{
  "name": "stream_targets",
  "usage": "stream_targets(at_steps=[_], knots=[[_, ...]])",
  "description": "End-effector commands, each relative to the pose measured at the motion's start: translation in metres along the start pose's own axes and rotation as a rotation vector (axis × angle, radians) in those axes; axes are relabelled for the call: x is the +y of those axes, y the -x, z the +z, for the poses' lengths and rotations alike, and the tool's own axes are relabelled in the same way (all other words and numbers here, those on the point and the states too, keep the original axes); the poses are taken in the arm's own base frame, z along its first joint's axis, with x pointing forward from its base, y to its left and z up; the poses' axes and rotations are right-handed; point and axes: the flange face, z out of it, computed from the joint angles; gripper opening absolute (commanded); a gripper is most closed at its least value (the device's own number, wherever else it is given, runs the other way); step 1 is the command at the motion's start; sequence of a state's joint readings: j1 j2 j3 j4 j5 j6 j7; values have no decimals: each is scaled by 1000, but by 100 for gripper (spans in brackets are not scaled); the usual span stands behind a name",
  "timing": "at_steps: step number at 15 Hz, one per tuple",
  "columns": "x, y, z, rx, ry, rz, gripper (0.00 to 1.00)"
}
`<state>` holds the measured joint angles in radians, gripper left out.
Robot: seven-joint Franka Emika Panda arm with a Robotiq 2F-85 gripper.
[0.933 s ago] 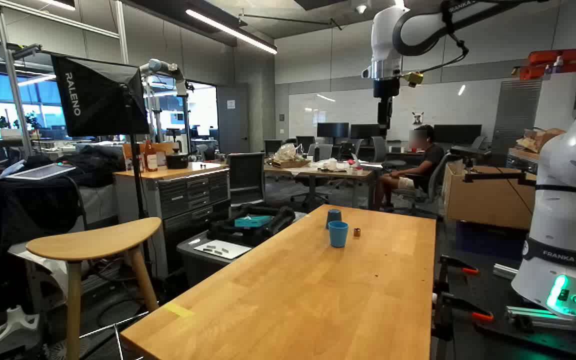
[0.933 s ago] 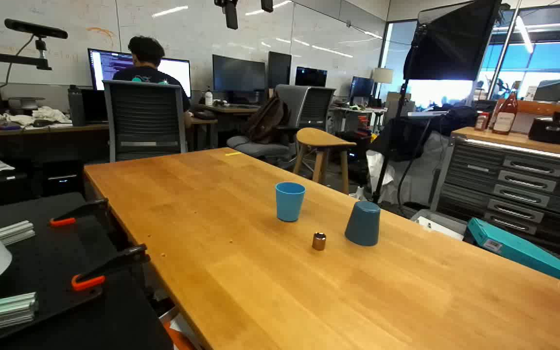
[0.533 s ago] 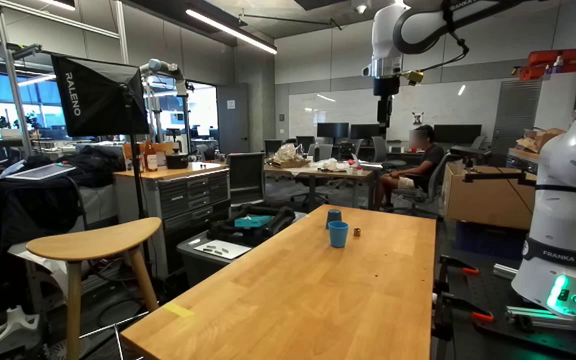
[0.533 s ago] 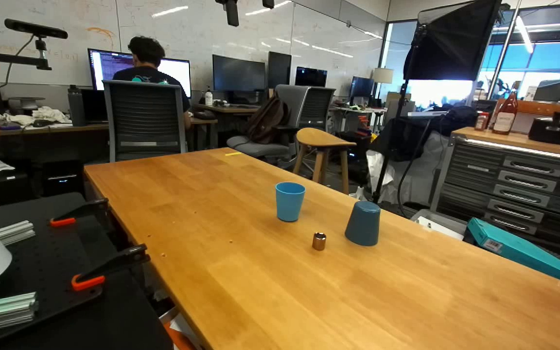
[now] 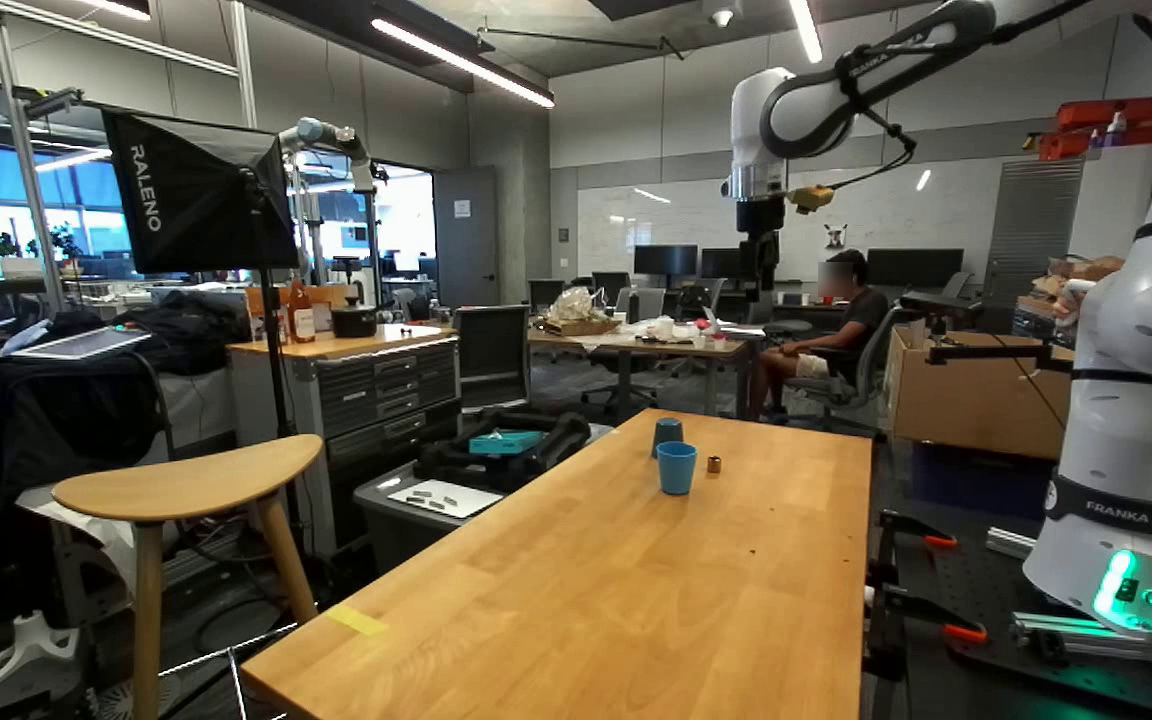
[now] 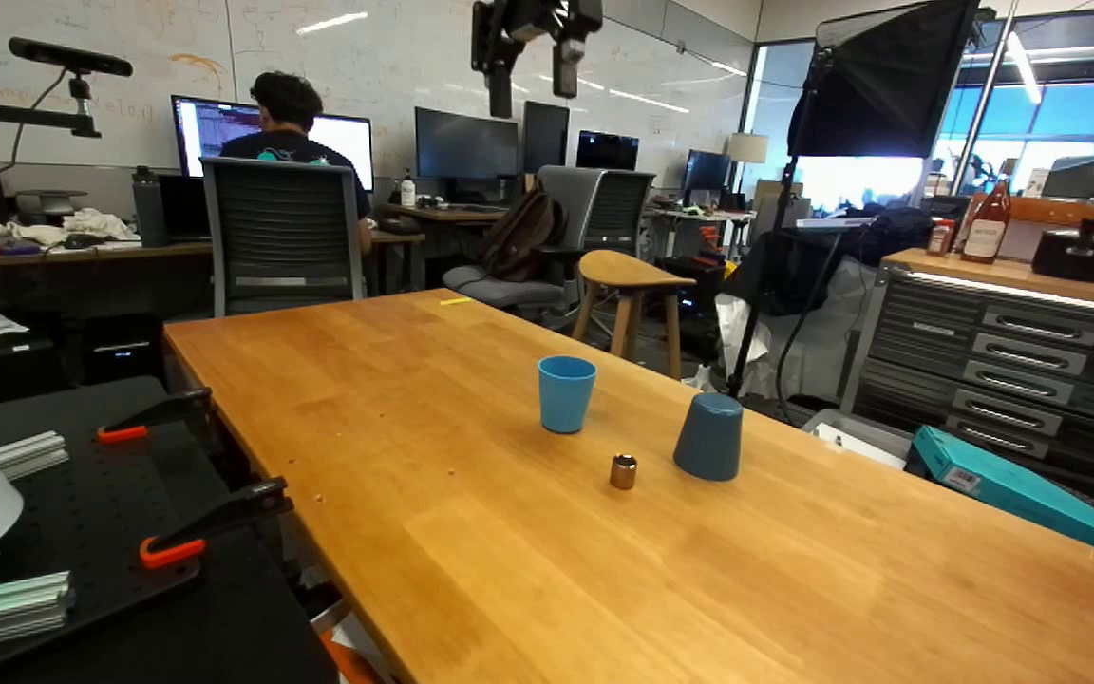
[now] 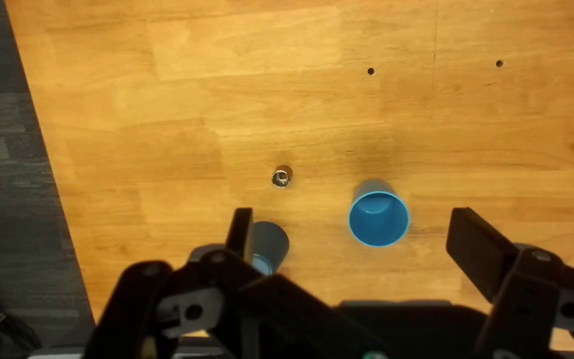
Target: Place the silver object inside the light blue cup
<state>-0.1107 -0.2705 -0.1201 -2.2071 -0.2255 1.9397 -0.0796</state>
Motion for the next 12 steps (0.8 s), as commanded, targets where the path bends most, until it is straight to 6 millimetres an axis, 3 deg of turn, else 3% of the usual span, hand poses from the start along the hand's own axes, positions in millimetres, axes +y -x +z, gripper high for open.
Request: stream_targets(at_steps=[1,4,8,12], knots=[[30,-35,66,-31,-69,105,100],[37,-57,130,-34,-112,167,100],[19,-80,205,-44,-139,199,100],[7,-96,259,-25,-129,251,100]])
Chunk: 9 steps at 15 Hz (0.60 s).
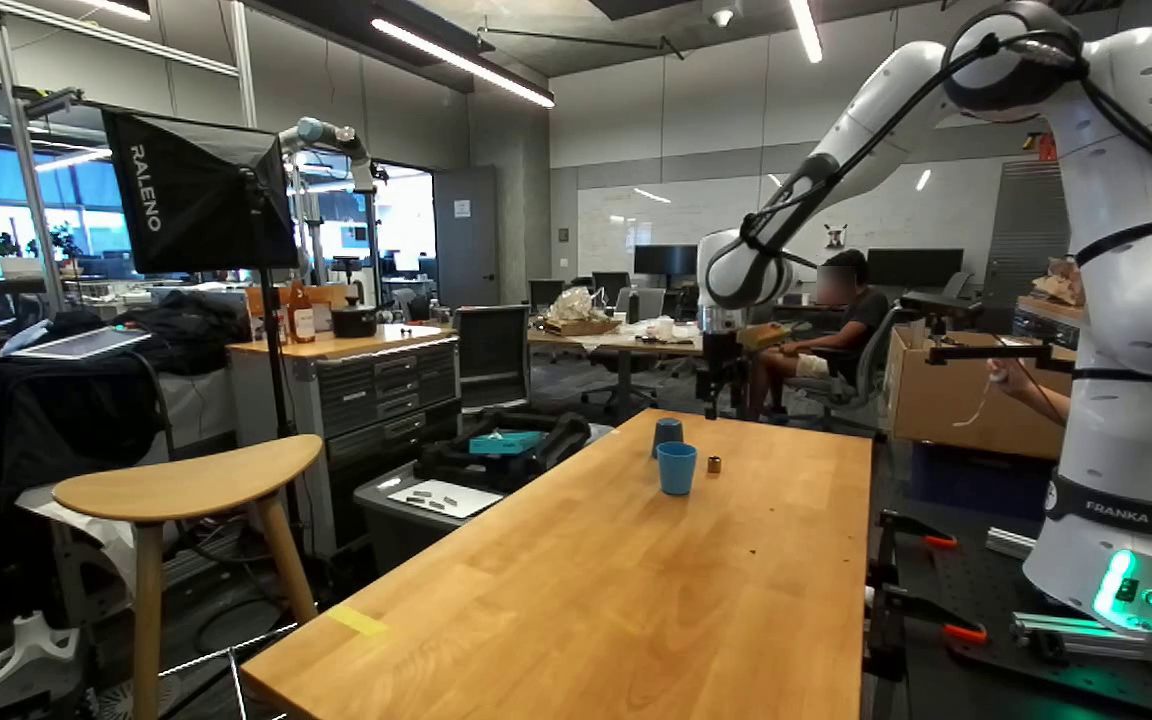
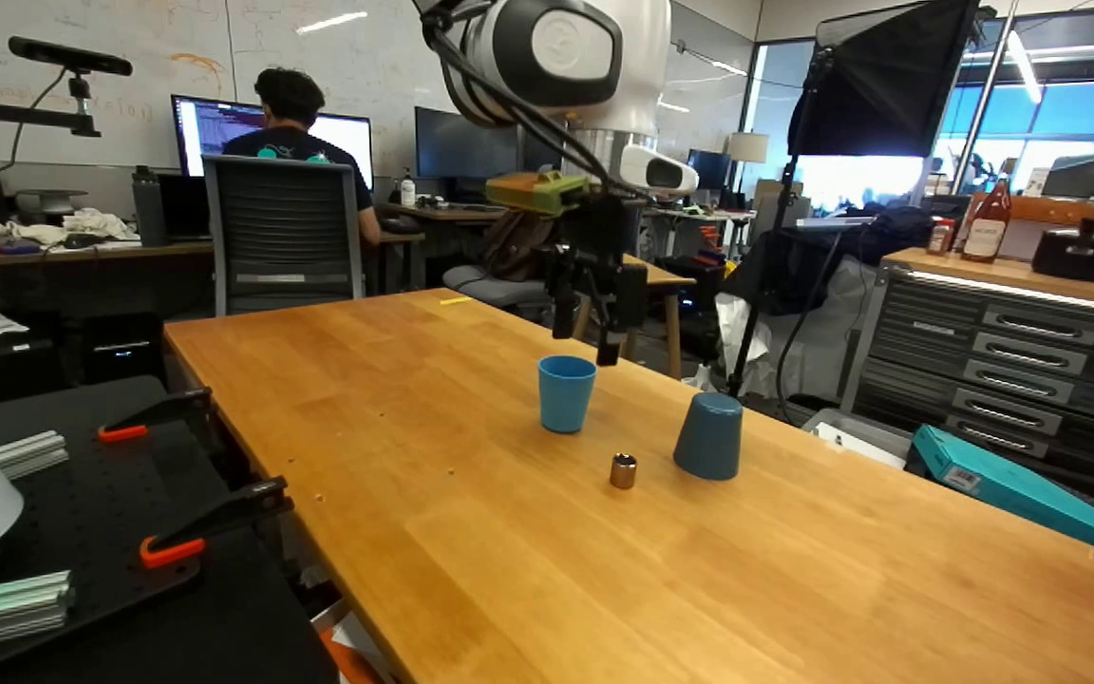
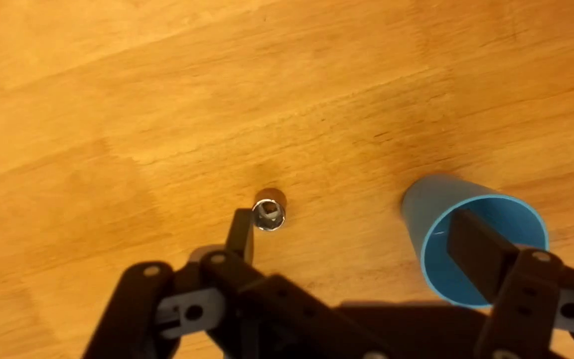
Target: Place the silver object inside the light blue cup
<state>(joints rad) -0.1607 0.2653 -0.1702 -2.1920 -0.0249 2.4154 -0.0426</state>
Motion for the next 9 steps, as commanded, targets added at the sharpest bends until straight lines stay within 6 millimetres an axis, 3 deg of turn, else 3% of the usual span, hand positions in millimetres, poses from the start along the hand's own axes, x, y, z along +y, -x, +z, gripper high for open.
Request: stream_targets(at_steps=[1,6,7,8,9], knots=[[1,-30,38,19,-4,73,100],[25,-51,67,9,29,166,100],[24,-51,69,-5,20,181,100],[20,-37,64,-7,27,135,100],[22,-39,67,-9,29,145,100]])
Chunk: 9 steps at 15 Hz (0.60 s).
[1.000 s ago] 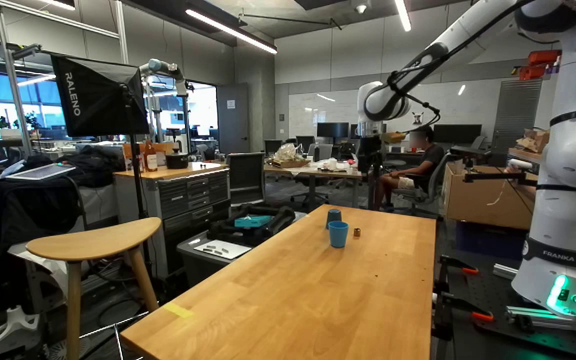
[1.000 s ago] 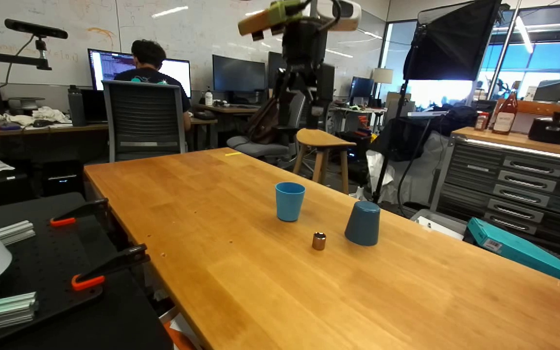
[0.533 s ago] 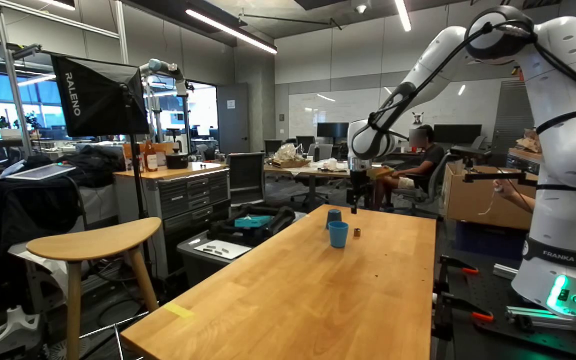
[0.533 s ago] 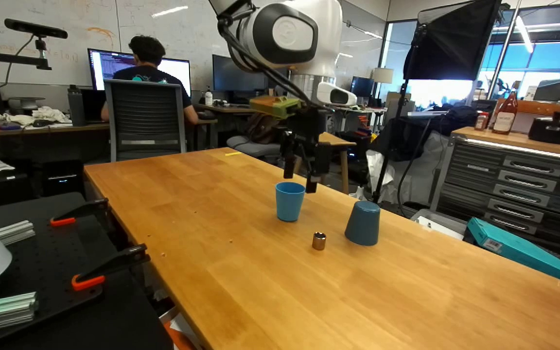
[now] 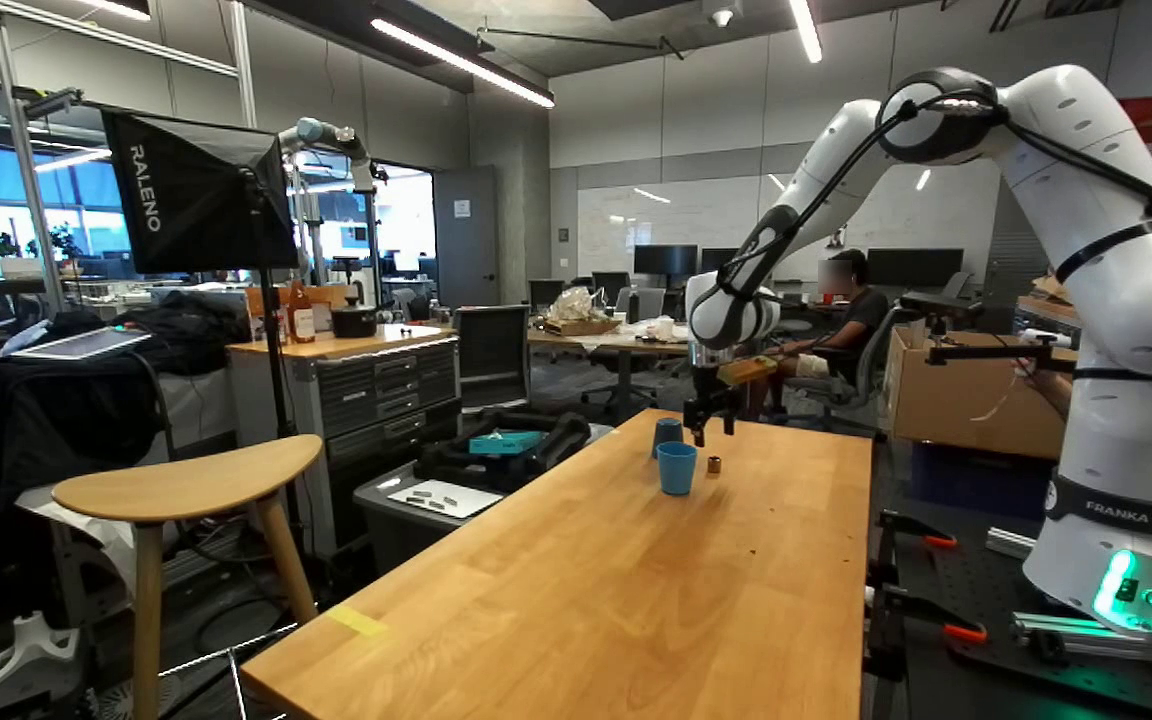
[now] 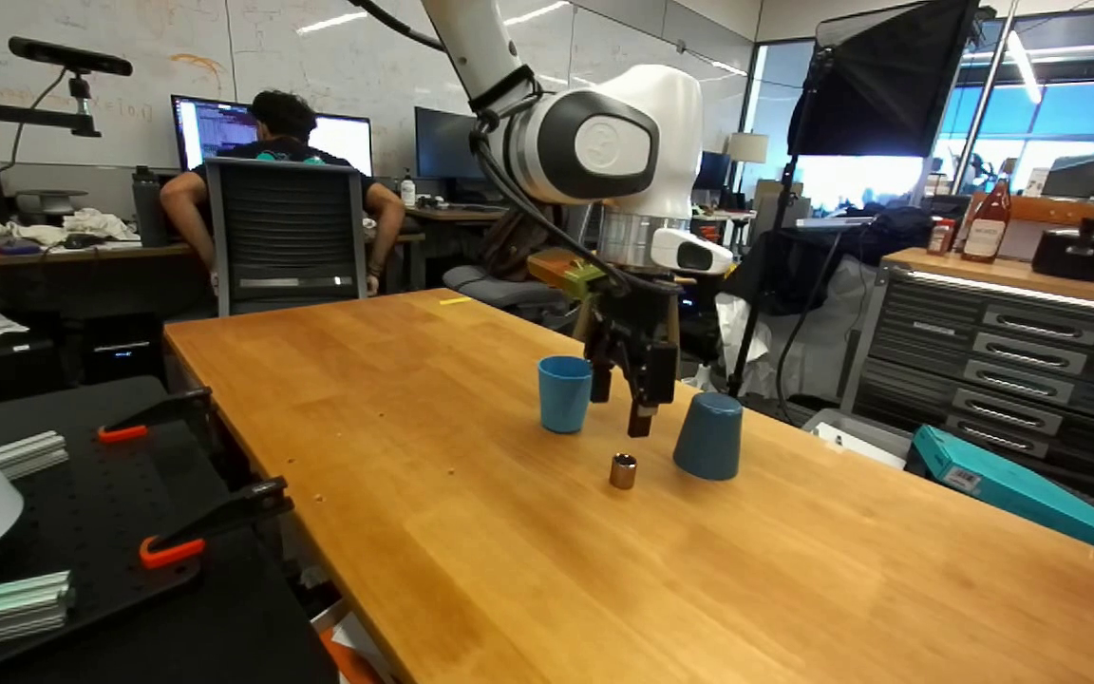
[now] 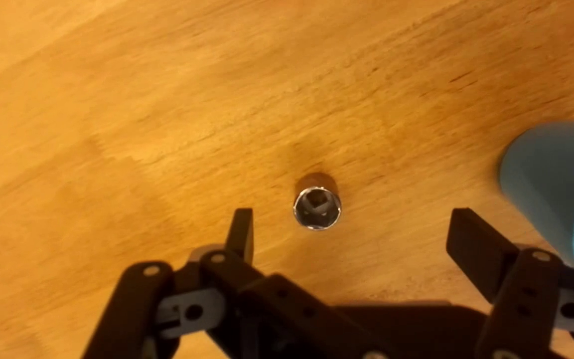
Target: Place the silver object inside the light blue cup
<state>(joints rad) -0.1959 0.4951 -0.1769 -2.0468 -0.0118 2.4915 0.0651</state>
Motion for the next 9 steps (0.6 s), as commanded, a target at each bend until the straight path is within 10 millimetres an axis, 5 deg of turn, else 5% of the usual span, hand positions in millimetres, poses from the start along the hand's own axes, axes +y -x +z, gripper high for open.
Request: stream_targets(at_steps=[1,9], knots=[[-6,4,4,2,18,-5,100],[-10,3,31,27,29,67,100]])
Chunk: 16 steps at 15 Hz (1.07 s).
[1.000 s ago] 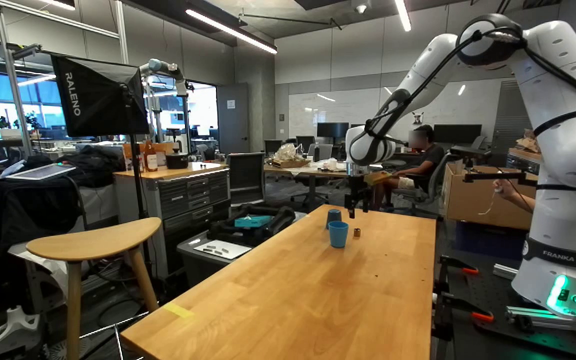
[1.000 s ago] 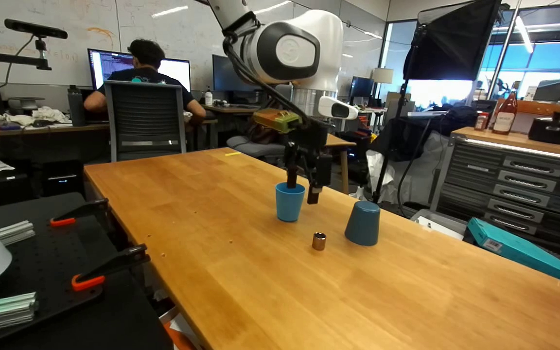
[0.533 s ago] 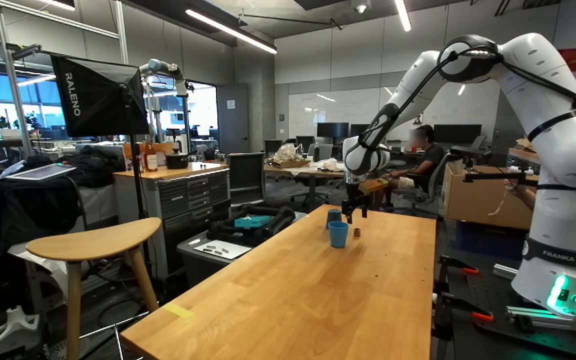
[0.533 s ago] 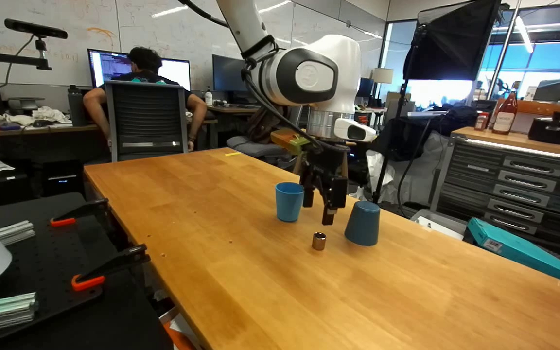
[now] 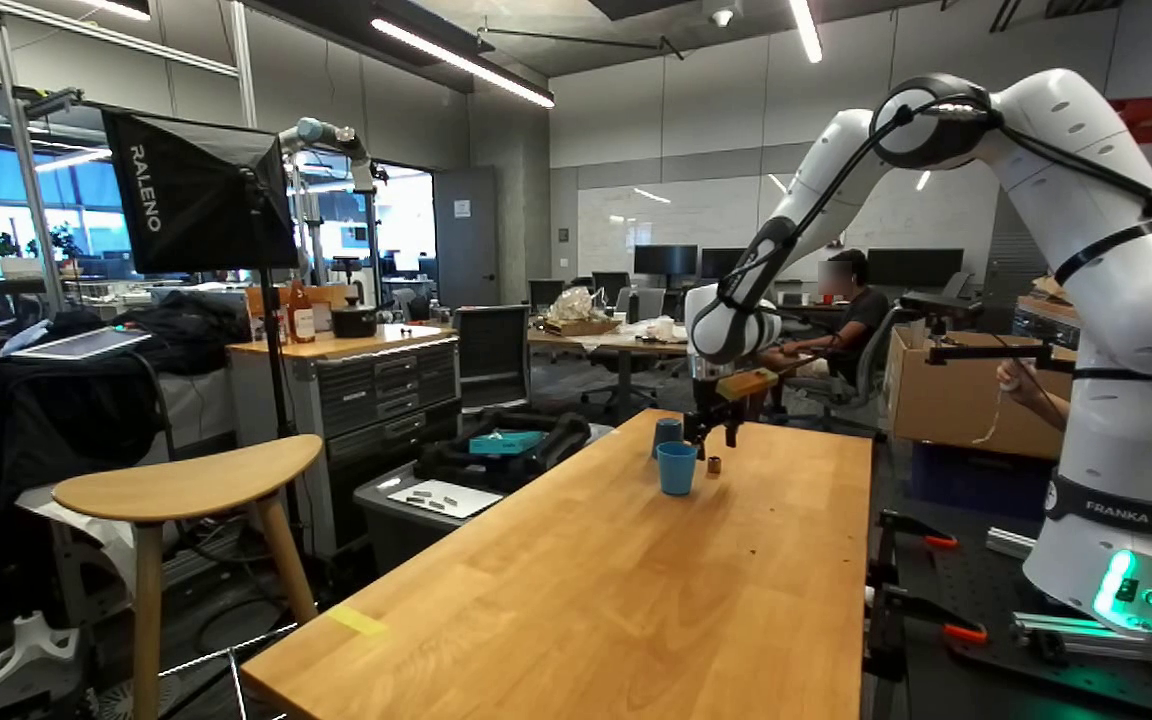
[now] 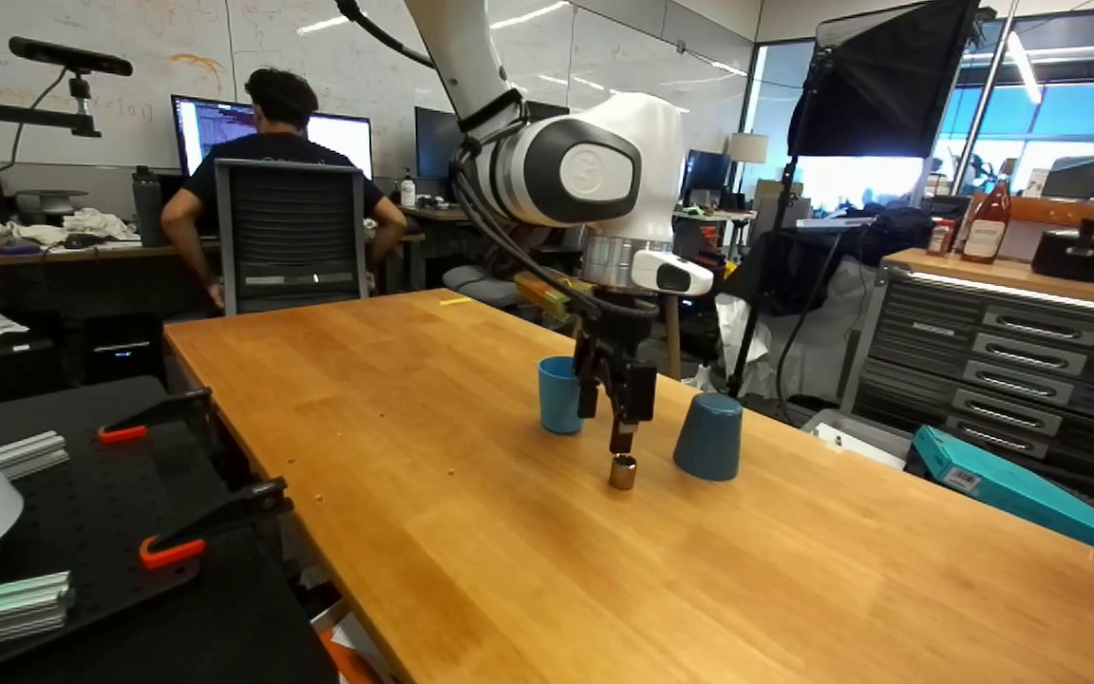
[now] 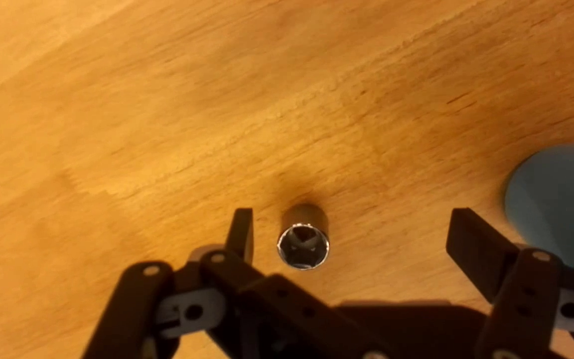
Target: Place the silver object inside the light blue cup
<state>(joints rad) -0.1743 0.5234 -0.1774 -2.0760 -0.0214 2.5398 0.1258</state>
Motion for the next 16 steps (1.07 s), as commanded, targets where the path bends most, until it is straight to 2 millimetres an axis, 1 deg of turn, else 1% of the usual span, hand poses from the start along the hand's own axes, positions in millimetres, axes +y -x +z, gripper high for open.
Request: stream_targets(at_steps=[1,4,5,7,8,9,10,11,14,16], knots=[[5,-10,12,33,19,48,100],[17,-22,21,43,29,80,100],[19,-22,23,47,33,88,100],[18,-15,28,45,38,107,100],[18,-13,31,50,40,110,75],[16,-11,33,51,37,110,73],[14,-9,36,52,34,112,66],[12,-7,37,56,29,116,56],[8,-3,40,75,27,122,33],[8,-5,42,97,30,124,18]])
